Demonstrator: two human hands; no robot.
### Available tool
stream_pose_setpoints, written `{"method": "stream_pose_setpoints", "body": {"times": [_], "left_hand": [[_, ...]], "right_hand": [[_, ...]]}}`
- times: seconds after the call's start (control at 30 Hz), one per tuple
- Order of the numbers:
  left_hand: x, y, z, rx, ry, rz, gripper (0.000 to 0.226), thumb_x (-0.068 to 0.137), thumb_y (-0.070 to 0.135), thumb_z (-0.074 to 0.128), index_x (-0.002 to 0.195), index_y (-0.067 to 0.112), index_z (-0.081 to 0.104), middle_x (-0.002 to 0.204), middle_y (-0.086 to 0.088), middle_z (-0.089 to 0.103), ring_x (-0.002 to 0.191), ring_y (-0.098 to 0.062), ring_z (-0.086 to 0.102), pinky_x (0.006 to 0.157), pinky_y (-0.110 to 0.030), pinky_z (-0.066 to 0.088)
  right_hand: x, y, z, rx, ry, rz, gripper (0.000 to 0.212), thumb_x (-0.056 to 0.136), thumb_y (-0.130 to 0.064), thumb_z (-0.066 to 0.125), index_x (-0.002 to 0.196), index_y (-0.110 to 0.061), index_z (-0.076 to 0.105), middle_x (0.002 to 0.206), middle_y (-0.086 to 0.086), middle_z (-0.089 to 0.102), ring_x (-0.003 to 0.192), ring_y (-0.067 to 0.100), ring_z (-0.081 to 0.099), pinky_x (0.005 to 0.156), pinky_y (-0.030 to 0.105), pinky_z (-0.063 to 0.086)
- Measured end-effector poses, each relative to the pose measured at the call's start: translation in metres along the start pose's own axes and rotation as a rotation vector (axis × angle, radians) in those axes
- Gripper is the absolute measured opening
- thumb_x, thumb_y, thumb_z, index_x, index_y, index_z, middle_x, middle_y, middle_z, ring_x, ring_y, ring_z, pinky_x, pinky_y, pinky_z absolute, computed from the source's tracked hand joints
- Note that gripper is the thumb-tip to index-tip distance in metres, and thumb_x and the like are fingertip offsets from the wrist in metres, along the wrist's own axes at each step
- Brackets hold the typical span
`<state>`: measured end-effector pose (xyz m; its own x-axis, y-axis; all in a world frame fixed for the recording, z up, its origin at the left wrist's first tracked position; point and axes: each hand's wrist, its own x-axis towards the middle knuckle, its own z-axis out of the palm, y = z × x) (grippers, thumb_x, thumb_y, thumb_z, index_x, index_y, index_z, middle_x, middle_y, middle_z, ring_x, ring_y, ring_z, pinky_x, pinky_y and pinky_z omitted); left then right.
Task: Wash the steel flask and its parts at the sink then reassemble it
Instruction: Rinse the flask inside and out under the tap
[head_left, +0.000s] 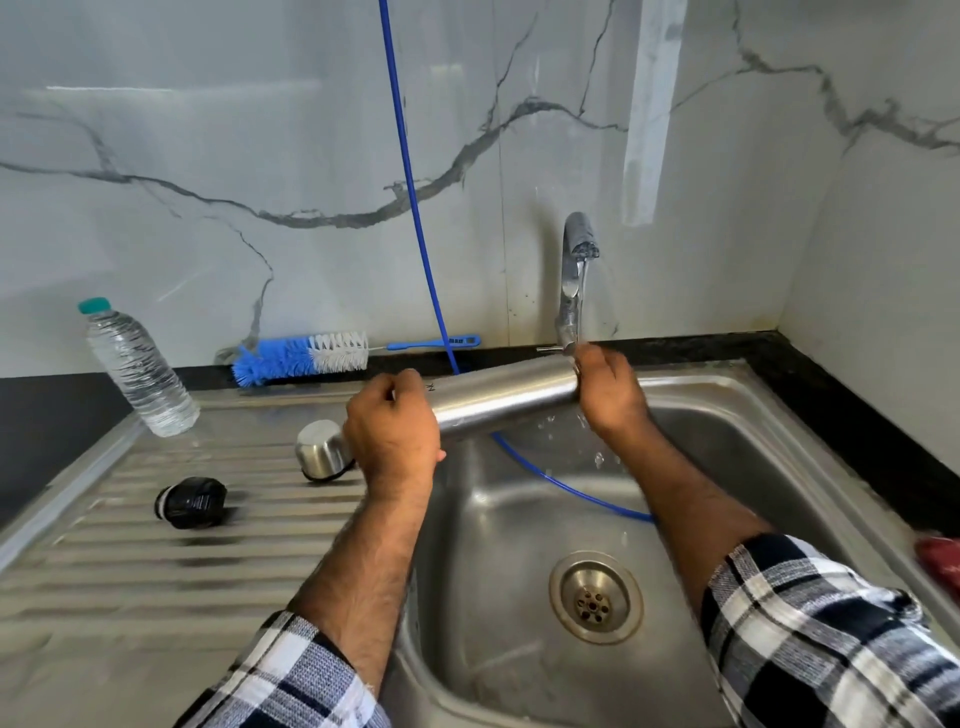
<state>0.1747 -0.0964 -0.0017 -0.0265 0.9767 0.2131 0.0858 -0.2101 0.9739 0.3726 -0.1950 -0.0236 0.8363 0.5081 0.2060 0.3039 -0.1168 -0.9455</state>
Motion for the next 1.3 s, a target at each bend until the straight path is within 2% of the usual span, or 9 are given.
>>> {"method": "stream_pose_setpoints", "body": {"times": [0.1, 0.23, 0.43, 0.57, 0.63, 0.8, 0.87, 0.97, 1.3], "left_hand": [[0.004, -0.004, -0.006, 0.088, 0.016, 0.501, 0.023, 0.093, 0.032, 0.064, 0.081, 0.016, 0.075, 0.067, 0.007, 0.067, 0.063, -0.012, 0.060, 0.061, -0.030, 0.046], [-0.003, -0.006, 0.000, 0.085, -0.013, 0.644, 0.018, 0.093, 0.027, 0.063, 0.082, 0.018, 0.073, 0.070, 0.007, 0.068, 0.065, -0.012, 0.057, 0.063, -0.028, 0.047], [0.001, -0.008, 0.009, -0.134, -0.065, -0.216, 0.019, 0.092, 0.035, 0.062, 0.081, 0.021, 0.070, 0.086, -0.008, 0.073, 0.077, -0.035, 0.076, 0.046, -0.036, 0.056], [0.000, -0.001, 0.002, -0.305, -0.212, -0.651, 0.024, 0.094, 0.035, 0.062, 0.105, 0.014, 0.067, 0.095, -0.019, 0.073, 0.070, -0.039, 0.075, 0.042, -0.028, 0.049], [-0.001, 0.000, 0.003, -0.274, -0.196, -0.567, 0.023, 0.092, 0.034, 0.063, 0.101, 0.014, 0.069, 0.095, -0.020, 0.074, 0.068, -0.040, 0.075, 0.040, -0.028, 0.048], [-0.005, -0.007, 0.008, -0.044, -0.080, 0.179, 0.022, 0.094, 0.038, 0.062, 0.076, 0.026, 0.068, 0.068, 0.007, 0.066, 0.068, -0.031, 0.070, 0.044, -0.047, 0.059], [-0.014, -0.009, 0.016, -0.007, -0.081, 0.223, 0.023, 0.093, 0.046, 0.057, 0.080, 0.028, 0.062, 0.068, 0.013, 0.063, 0.066, -0.028, 0.066, 0.050, -0.053, 0.061], [-0.032, -0.011, 0.033, 0.012, -0.101, 0.193, 0.034, 0.091, 0.061, 0.048, 0.086, 0.028, 0.054, 0.068, 0.006, 0.061, 0.075, -0.035, 0.070, 0.059, -0.055, 0.063], [-0.045, -0.006, 0.036, 0.209, -0.070, 0.459, 0.026, 0.106, 0.037, 0.051, 0.096, 0.013, 0.058, 0.090, -0.007, 0.068, 0.082, -0.033, 0.063, 0.065, -0.034, 0.039]], "right_hand": [[0.002, -0.004, -0.006, -0.011, -0.298, 0.581, 0.043, 0.107, -0.047, 0.038, 0.110, -0.013, 0.065, 0.061, 0.003, 0.052, 0.051, 0.016, 0.045, 0.052, 0.025, 0.035], [-0.001, -0.010, -0.019, 0.087, -0.368, 0.633, 0.051, 0.103, -0.056, 0.048, 0.101, -0.009, 0.067, 0.057, 0.001, 0.046, 0.045, 0.013, 0.038, 0.042, 0.022, 0.030], [-0.007, -0.005, -0.013, -0.179, 0.047, -0.394, 0.046, 0.107, -0.045, 0.054, 0.075, -0.012, 0.058, 0.061, 0.001, 0.056, 0.060, 0.016, 0.054, 0.057, 0.029, 0.041], [-0.014, -0.012, -0.018, -0.024, 0.124, -0.670, 0.037, 0.111, -0.035, 0.045, 0.093, -0.007, 0.063, 0.072, 0.008, 0.061, 0.069, 0.026, 0.059, 0.065, 0.033, 0.046], [-0.006, -0.008, -0.014, -0.107, 0.177, -0.496, 0.041, 0.109, -0.038, 0.043, 0.090, -0.009, 0.064, 0.075, 0.007, 0.064, 0.071, 0.027, 0.059, 0.067, 0.035, 0.046], [-0.007, -0.016, -0.015, 0.300, -0.046, 0.581, 0.042, 0.092, -0.058, 0.057, 0.102, -0.019, 0.071, 0.074, 0.004, 0.054, 0.063, 0.017, 0.045, 0.053, 0.028, 0.037], [-0.012, -0.018, -0.008, 0.634, 0.033, 0.607, 0.043, 0.087, -0.061, 0.071, 0.102, -0.021, 0.072, 0.081, 0.001, 0.063, 0.067, 0.014, 0.052, 0.052, 0.025, 0.042], [-0.021, -0.022, 0.007, 0.941, 0.171, 0.525, 0.058, 0.079, -0.063, 0.082, 0.115, -0.018, 0.072, 0.108, 0.004, 0.080, 0.097, 0.021, 0.075, 0.084, 0.038, 0.064], [-0.049, -0.029, 0.044, 0.951, 0.059, 0.518, 0.067, 0.074, -0.026, 0.096, 0.127, -0.007, 0.060, 0.107, 0.017, 0.080, 0.092, 0.032, 0.080, 0.086, 0.051, 0.066]]}}
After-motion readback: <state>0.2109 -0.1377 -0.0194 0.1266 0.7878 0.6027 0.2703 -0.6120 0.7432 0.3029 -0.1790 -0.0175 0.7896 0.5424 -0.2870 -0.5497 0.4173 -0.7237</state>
